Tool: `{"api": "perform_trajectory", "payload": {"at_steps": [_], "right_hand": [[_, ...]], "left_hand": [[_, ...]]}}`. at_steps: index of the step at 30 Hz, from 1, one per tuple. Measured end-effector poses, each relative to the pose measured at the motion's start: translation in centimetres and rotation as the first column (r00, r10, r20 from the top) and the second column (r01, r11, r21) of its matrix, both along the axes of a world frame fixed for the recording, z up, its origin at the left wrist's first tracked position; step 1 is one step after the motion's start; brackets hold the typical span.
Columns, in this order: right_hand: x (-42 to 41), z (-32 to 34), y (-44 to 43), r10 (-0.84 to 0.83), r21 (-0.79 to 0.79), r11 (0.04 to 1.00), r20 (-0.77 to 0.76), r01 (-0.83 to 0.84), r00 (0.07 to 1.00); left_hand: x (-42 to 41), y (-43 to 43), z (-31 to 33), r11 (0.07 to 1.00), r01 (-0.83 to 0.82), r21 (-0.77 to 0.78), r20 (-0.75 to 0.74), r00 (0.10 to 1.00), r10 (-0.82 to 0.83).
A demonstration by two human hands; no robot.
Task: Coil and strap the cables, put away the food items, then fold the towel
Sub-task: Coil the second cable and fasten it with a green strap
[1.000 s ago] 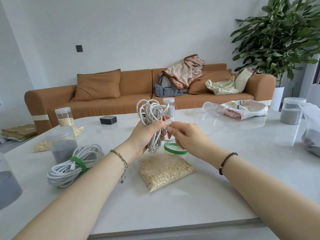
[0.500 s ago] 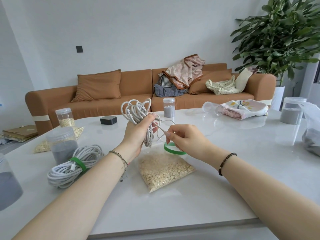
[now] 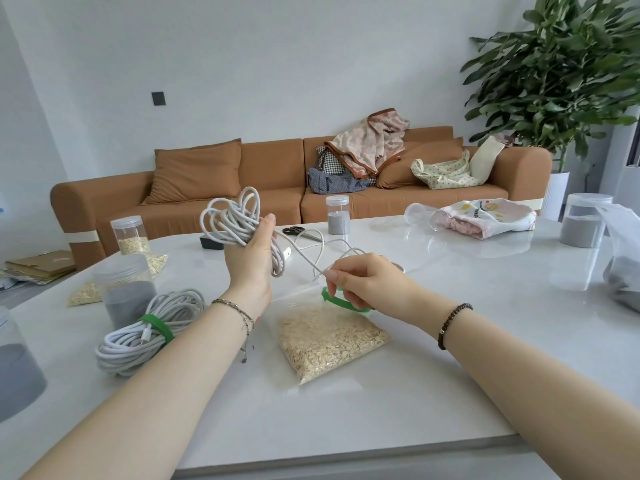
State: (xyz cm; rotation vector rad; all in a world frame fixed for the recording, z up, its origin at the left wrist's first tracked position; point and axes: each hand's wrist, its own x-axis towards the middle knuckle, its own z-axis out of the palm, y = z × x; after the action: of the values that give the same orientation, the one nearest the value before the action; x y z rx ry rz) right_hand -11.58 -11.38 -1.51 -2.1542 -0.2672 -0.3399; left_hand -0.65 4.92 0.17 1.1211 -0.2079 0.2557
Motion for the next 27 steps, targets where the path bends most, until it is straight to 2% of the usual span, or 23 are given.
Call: {"api": "perform_trajectory", "payload": {"at_steps": [3,6,10,12,14,19,22,27], "right_hand": [[-0.2,0.2,0.2,0.086,0.068,0.994,-0.066,-0.082,0.994],[-0.4,0.2,0.6,0.146,0.044,0.989,-0.064,-0.144,0.987],[-0.4,0.0,1.4,0.185,0.016,0.983,-0.017,-0.185,0.983],[-0.3,-0.1,1.5,0.159,0.01,0.987,-0.009,-0.159,0.987],[-0.1,-0.3,1.5,0.124,0.011,0.992,0.001,-0.124,0.992],[0.3,-0.5,0.9,-0.051,-0.078,0.995,0.07,0.056,0.996],[0.6,-0.5,0.5,-0.134,-0.184,0.97,0.15,0.161,0.98],[0.9,-0.4,0.3,-0.161,-0.328,0.917,0.22,0.228,0.962]], "left_hand": [[-0.3,-0.3,0.1,0.999,0.004,-0.037,0.008,1.0,-0.004],[-0.4,-0.5,0.2,0.997,0.058,-0.057,-0.011,0.998,-0.059],[-1.3,-0.9,1.1,0.953,0.209,-0.22,-0.051,0.973,-0.226],[-2.1,-1.1,1.7,0.897,0.314,-0.31,-0.046,0.938,-0.344],[-2.6,-1.0,2.0,0.843,0.419,-0.337,-0.031,0.89,-0.455],[-3.8,-0.8,1.9,0.717,0.646,-0.261,-0.001,0.743,-0.669],[-4.3,-0.9,1.8,0.71,0.671,-0.213,-0.064,0.715,-0.696],[-3.8,-0.7,1.6,0.736,0.647,-0.199,-0.105,0.732,-0.673]]}}
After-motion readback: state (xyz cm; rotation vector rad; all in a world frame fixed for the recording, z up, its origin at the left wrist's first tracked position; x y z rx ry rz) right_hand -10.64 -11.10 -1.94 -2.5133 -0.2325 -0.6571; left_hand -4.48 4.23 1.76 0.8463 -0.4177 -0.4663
